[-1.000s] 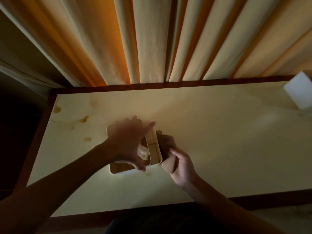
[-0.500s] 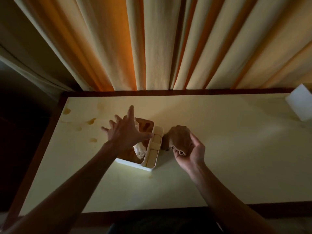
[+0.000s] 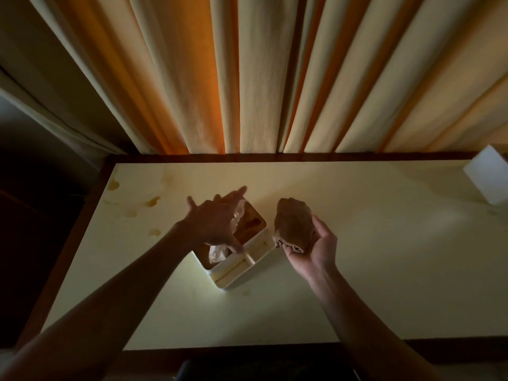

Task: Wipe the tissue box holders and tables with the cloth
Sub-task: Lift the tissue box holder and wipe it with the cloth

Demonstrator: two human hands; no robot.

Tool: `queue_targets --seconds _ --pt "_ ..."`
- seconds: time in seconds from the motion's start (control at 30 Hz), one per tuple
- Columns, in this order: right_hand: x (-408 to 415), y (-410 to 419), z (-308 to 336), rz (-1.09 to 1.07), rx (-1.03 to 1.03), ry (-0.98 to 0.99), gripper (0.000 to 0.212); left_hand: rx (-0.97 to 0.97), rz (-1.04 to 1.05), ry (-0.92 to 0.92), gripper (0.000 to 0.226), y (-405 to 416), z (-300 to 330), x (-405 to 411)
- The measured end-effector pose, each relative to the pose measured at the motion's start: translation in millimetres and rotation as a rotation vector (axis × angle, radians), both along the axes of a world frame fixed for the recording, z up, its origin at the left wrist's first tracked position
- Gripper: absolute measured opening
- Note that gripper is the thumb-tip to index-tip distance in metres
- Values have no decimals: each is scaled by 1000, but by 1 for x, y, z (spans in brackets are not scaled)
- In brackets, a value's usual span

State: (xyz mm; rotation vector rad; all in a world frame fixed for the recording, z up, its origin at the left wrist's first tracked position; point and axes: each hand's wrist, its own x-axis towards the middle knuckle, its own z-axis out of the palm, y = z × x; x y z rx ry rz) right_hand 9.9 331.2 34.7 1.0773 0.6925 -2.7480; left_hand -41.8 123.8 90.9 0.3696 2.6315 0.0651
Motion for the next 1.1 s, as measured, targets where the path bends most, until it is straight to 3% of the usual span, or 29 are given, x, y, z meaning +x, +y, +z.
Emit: queue_targets --seconds 0.13,0.2,0.27,0.37,0.53,0.6,0.77,0.83,0.93,1.03,1.1 --pt "3 8 -3 -10 24 4 35 5 -278 -104 143 -5 1 -9" --pt "3 10 -4 -20 28 9 38 37 -305 -140 140 -7 -1 -12" --pt "4 12 -5 -22 39 6 40 201 -249 -119 131 -9 -1 -12" --pt "6 13 -8 -19 56 -13 40 419 -205 94 98 -8 0 -5" --pt "7 9 -6 13 91 -16 33 223 -372 331 51 -1 -6 12" --pt "6 5 -1 49 91 20 30 302 -436 474 36 -7 -15 12" --pt "4 -2 13 186 217 153 36 513 -394 588 33 -26 -25 9" --pt "3 -7 22 262 331 224 29 575 -368 600 27 -30 -23 11" --pt "2 -18 31 441 728 404 24 526 -325 549 53 -42 -30 12" --pt "-7 -29 26 671 1159 616 36 260 -201 192 116 -47 -28 16" --pt "-14 -34 16 832 1468 776 43 89 -179 31 135 -48 -26 17"
